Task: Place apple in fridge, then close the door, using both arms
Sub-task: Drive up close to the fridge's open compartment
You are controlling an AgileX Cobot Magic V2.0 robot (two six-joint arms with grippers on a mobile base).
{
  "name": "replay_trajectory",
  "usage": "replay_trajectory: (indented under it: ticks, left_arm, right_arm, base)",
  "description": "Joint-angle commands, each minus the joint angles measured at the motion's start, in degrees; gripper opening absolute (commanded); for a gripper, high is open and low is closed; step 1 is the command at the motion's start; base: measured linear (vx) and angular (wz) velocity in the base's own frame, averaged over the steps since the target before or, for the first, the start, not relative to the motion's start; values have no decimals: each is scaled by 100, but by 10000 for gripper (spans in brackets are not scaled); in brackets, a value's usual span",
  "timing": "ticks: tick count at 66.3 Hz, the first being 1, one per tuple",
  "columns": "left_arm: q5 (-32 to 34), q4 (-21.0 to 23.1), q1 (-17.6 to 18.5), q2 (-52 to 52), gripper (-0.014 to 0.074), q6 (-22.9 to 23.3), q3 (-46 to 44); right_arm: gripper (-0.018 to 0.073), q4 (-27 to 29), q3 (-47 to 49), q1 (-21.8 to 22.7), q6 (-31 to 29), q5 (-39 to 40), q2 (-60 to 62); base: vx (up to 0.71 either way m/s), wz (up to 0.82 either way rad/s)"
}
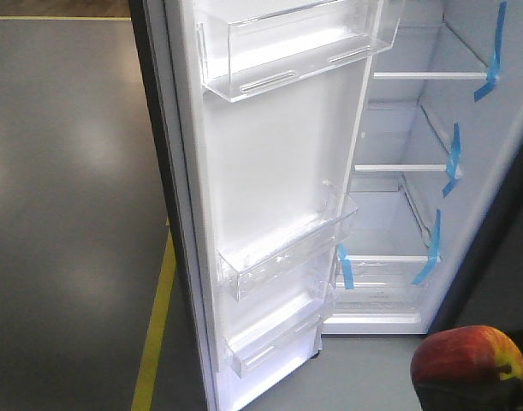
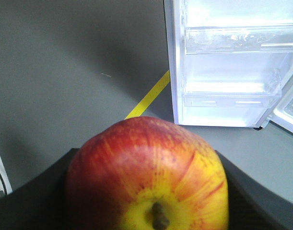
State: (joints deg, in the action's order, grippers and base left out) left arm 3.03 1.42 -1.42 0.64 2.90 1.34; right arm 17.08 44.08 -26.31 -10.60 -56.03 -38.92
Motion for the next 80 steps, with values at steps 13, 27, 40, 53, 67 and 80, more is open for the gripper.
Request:
replay_trajectory:
  ticks: [13,27,40,53,67,80]
  left_arm:
    - [424,33,36,78,-6,60,166]
    - [424,33,36,78,-6,60,166]
    - [424,33,36,78,-6,60,166]
    - [424,33,36,78,-6,60,166]
    - [424,33,36,78,-6,60,166]
    - [424,33,36,78,-6,60,166]
  right_arm:
    - [186,106,151,-17,-55,329,8]
    - [186,106,151,-17,-55,329,8]
    - [186,106,151,-17,-55,329,8]
    - [186,106,151,-17,-55,329,8]
    - [186,106,151,-17,-55,329,8]
    - [186,106,151,-17,-55,329,8]
  base:
    - [5,2]
    - [5,2]
    - [6,2]
    - [7,3]
    - [7,2]
    - [7,-1]
